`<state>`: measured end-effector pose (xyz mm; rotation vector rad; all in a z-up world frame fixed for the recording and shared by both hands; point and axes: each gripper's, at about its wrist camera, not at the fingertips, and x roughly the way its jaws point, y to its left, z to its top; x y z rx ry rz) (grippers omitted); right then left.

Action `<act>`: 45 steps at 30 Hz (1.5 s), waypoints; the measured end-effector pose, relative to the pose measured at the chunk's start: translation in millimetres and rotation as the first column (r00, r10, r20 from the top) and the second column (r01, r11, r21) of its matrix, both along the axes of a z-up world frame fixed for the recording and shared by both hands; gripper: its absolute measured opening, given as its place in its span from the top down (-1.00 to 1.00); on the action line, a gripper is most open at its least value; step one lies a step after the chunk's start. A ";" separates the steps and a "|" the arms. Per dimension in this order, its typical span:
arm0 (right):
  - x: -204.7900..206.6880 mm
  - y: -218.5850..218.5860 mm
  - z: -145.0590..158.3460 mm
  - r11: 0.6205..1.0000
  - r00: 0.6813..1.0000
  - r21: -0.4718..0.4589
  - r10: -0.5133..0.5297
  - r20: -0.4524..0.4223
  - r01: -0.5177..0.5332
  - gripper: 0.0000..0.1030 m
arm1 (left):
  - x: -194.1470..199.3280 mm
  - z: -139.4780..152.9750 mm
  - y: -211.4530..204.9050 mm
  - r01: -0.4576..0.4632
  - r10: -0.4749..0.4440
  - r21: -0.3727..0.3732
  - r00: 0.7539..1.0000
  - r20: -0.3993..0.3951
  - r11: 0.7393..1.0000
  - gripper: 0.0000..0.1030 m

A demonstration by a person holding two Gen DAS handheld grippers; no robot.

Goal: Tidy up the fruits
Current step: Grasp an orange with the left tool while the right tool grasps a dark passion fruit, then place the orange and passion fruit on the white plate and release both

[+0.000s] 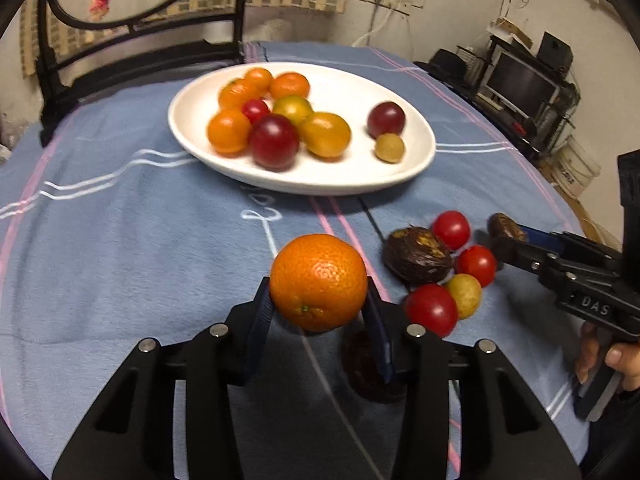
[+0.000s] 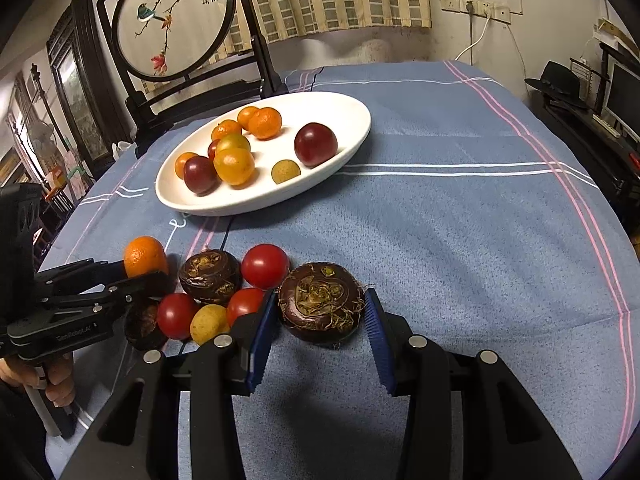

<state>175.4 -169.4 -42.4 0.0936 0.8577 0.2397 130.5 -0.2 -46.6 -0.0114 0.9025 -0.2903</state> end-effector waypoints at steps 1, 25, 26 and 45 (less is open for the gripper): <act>-0.5 -0.3 1.3 1.000 1.000 0.001 -0.003 0.007 0.003 0.14 | -2.2 3.9 1.6 -0.005 0.005 -0.005 1.000 0.014 1.000 0.16; 85.0 73.5 42.2 0.996 0.993 -0.004 0.092 0.072 -0.092 0.14 | 105.2 65.9 22.4 -0.177 0.179 -0.047 0.982 0.052 0.983 0.16; 88.2 75.1 36.5 0.996 0.994 0.002 0.091 0.058 -0.091 0.14 | 111.0 61.7 23.2 -0.185 0.187 -0.046 0.982 0.042 0.982 0.16; 79.7 39.6 36.5 0.991 0.998 0.125 0.040 0.051 -0.046 -0.22 | 81.0 63.8 23.1 -0.215 0.222 -0.082 0.971 0.087 0.973 -0.43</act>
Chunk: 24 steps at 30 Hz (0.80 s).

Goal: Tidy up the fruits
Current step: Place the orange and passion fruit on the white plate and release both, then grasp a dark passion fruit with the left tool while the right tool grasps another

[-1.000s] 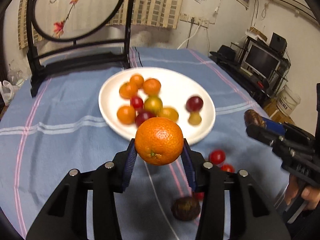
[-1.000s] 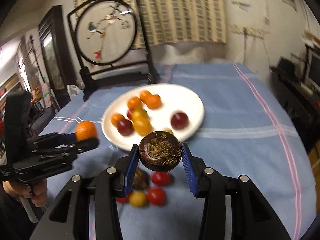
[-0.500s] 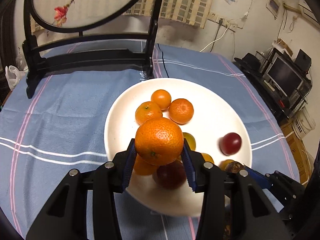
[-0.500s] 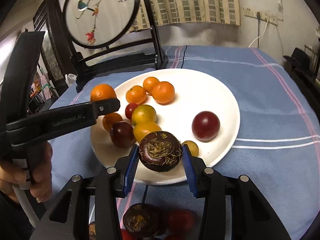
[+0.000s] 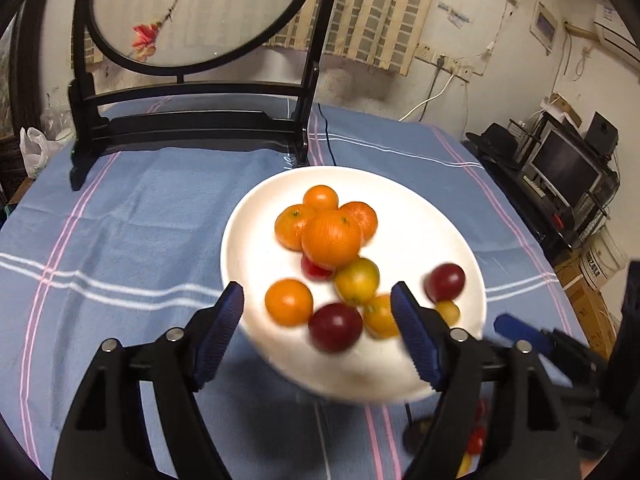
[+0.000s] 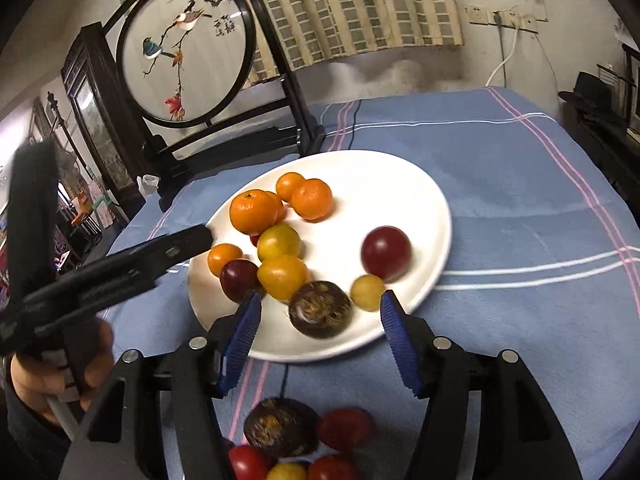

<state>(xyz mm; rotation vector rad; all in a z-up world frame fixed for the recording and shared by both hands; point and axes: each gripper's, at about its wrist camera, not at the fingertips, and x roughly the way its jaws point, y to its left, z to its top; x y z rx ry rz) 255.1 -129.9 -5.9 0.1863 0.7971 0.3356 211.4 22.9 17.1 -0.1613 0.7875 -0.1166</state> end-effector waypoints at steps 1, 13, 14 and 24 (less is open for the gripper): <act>-4.0 -3.3 0.0 1.000 1.000 -0.003 -0.008 0.002 0.008 -0.22 | -7.1 -0.6 -0.4 0.010 -0.010 -0.001 1.000 0.001 1.000 -0.44; -42.9 -39.1 -19.7 0.996 0.995 0.023 -0.088 -0.044 0.089 -0.29 | -85.0 -36.4 -19.5 0.145 -0.144 0.010 0.987 -0.071 0.989 -0.47; -44.8 -41.2 -20.4 0.995 0.994 0.022 -0.096 -0.044 0.097 -0.29 | -89.2 -39.0 -20.0 0.154 -0.153 0.005 0.985 -0.075 0.988 -0.47; -48.9 -42.1 -18.9 0.994 0.994 0.004 -0.110 -0.021 0.110 -0.29 | -115.0 -57.7 -42.8 0.274 -0.266 0.047 0.956 -0.126 0.961 -0.42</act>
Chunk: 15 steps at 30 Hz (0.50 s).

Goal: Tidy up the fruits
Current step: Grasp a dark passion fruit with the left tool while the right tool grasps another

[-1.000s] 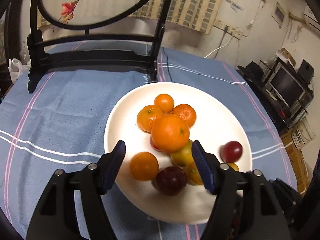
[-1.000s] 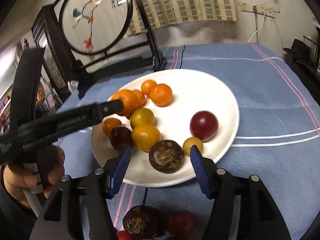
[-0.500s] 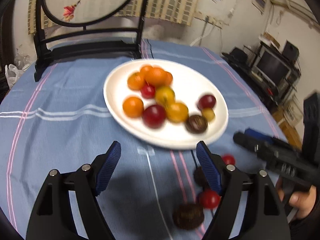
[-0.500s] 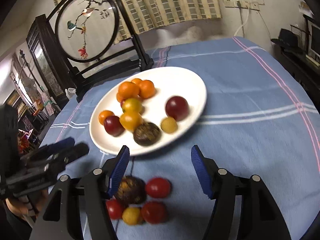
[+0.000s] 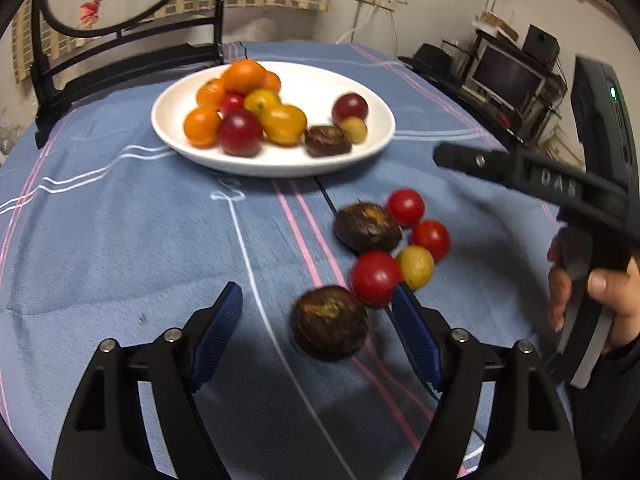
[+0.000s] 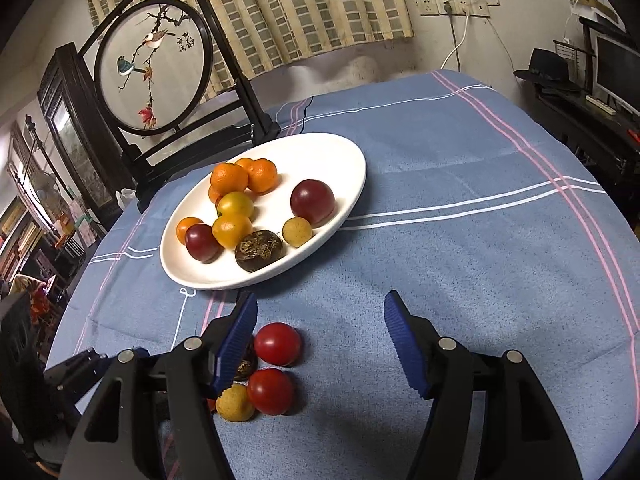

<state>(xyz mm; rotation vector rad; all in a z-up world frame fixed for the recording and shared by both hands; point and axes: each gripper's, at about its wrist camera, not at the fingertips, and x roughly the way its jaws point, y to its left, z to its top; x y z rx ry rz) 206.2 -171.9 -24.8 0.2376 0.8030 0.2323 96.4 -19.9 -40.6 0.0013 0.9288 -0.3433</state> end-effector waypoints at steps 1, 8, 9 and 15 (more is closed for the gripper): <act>0.4 1.3 -0.4 1.000 1.000 -0.002 0.006 -0.005 -0.006 -0.29 | -0.6 -2.8 -2.8 0.012 -0.012 0.012 1.000 -0.011 1.000 -0.33; -3.8 7.0 3.3 0.999 0.999 -0.006 0.037 0.006 -0.037 -0.29 | -8.3 -9.3 -16.7 0.079 -0.078 0.084 0.997 -0.008 0.993 0.22; -4.2 7.9 3.1 0.999 0.999 -0.004 0.043 0.004 -0.043 -0.29 | -8.9 -8.8 -17.3 0.086 -0.086 0.093 0.996 -0.004 0.992 0.22; -12.6 33.1 5.2 0.988 0.988 -0.010 0.152 0.005 -0.152 -0.29 | -5.1 5.9 0.2 0.037 -0.038 0.033 0.999 0.023 0.999 0.22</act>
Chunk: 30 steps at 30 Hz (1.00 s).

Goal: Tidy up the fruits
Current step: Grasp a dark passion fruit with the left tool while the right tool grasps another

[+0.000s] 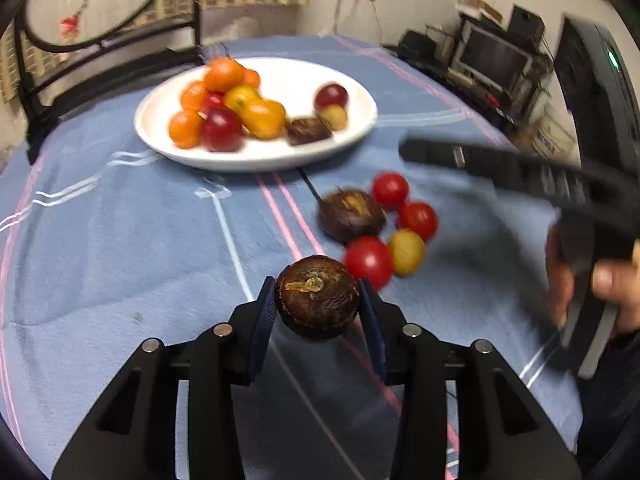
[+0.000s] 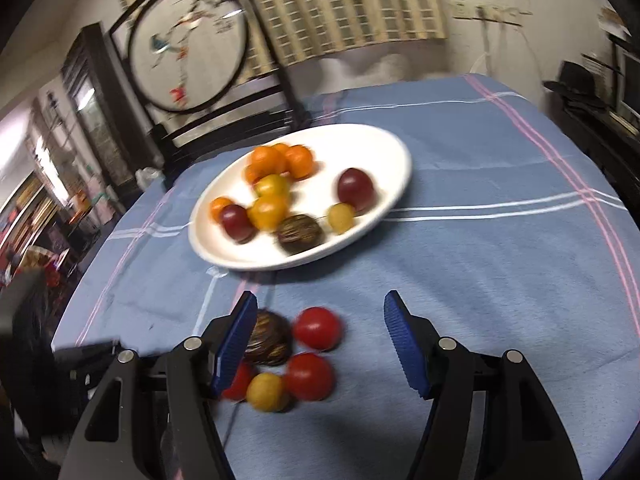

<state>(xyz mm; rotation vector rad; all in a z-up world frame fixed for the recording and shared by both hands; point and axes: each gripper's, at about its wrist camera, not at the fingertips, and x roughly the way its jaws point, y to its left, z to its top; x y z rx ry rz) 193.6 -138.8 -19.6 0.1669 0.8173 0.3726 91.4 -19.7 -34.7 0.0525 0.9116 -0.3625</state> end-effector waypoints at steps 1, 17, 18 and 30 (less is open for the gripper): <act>-2.9 9.5 1.6 0.999 0.999 -0.010 0.038 0.004 -0.038 -0.29 | 1.5 2.9 4.6 -0.014 0.014 -0.006 1.000 0.010 1.000 0.22; 8.5 80.1 -15.2 0.931 0.982 -0.330 0.113 -0.151 -0.158 -0.05 | 27.8 10.1 69.2 -0.286 0.286 -0.090 0.958 -0.006 0.954 0.22; 8.8 82.8 -15.9 0.926 0.981 -0.342 0.113 -0.160 -0.163 -0.05 | 27.6 10.5 68.5 -0.281 0.282 -0.094 0.959 -0.007 0.955 0.22; 8.5 76.1 -9.3 0.965 0.984 -0.211 0.136 -0.115 -0.158 0.16 | 25.0 12.8 65.4 -0.259 0.261 -0.116 0.965 0.001 0.959 0.22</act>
